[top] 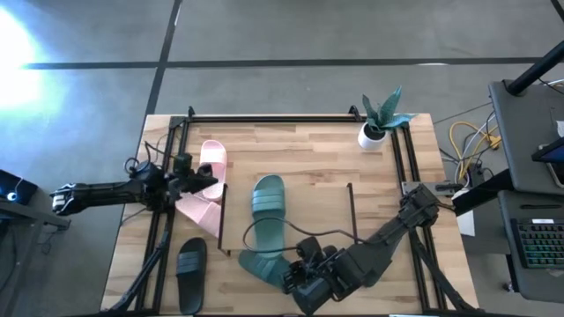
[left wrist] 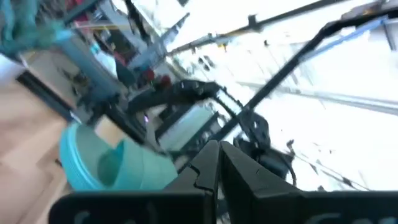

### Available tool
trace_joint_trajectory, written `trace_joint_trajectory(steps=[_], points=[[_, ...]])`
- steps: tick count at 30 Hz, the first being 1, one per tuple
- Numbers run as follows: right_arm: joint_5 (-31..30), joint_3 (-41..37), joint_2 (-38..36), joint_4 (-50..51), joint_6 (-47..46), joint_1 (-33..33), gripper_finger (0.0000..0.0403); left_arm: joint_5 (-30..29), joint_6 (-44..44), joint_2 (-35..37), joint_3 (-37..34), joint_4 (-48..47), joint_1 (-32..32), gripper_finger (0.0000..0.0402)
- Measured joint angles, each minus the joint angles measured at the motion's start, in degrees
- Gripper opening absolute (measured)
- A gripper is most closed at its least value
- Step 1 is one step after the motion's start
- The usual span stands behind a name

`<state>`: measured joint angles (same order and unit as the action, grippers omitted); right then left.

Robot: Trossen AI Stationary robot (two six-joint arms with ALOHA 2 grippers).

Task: Pick and place slides into the shelf
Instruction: Put the top green slide on the shelf

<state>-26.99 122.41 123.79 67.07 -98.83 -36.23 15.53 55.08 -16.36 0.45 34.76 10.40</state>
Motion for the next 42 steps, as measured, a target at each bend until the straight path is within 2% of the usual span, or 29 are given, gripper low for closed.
trace_joint_trajectory(steps=[3,6,10,13,15,18,20,25,29,31,34,42], points=[[-0.07,-0.02,0.0,0.18,1.47,0.27,0.0129,-1.93,5.49,0.15,0.0,4.37,-0.01,0.0],[-0.08,-0.02,-0.02,0.21,2.54,0.69,0.0128,-9.37,11.69,0.3,0.0,8.44,0.04,0.0],[-0.06,-0.02,-0.02,0.21,3.15,1.06,0.0127,-16.29,10.61,0.47,0.0,13.86,0.04,0.0],[-0.06,-0.02,-0.02,0.21,2.96,1.03,0.0124,-17.89,10.4,0.12,0.15,16.88,0.01,0.0],[-0.06,-0.02,-0.07,0.23,2.64,1.01,0.0123,-16.97,8.74,-0.11,0.87,15.42,0.04,0.0],[-0.06,-0.02,-0.45,2.51,-0.73,1.1,0.0123,-13.07,4.63,0.08,5.44,3.05,-0.23,0.0],[-0.08,-0.04,-0.74,5.76,-4.21,1.12,0.0122,-11.81,0.61,0.11,10.2,-12.39,-0.85,0.0],[-0.08,-0.07,-1.65,11.37,-9.23,0.81,0.0121,-10.52,-17.51,-1.52,26.28,-49.91,-2.68,0.0],[-0.11,-0.06,-2.47,12.69,-9.14,0.6,0.012,-9.8,-27.12,-3.65,35.95,-69.33,-3.78,0.0],[-0.09,-0.07,-2.47,14.02,-9.13,0.66,0.0118,-9.8,-29.2,-4.24,38.28,-75.17,-4.11,0.0],[-0.11,-0.07,-2.5,15.65,-9.11,1.1,0.0116,-8.88,-29.56,-4.26,38.28,-79.06,-4.62,0.0],[-0.08,-0.07,-2.96,20.34,-8.71,2.19,0.0116,-6.95,-23.93,-4.14,30.31,-80.36,-7.18,0.0]])
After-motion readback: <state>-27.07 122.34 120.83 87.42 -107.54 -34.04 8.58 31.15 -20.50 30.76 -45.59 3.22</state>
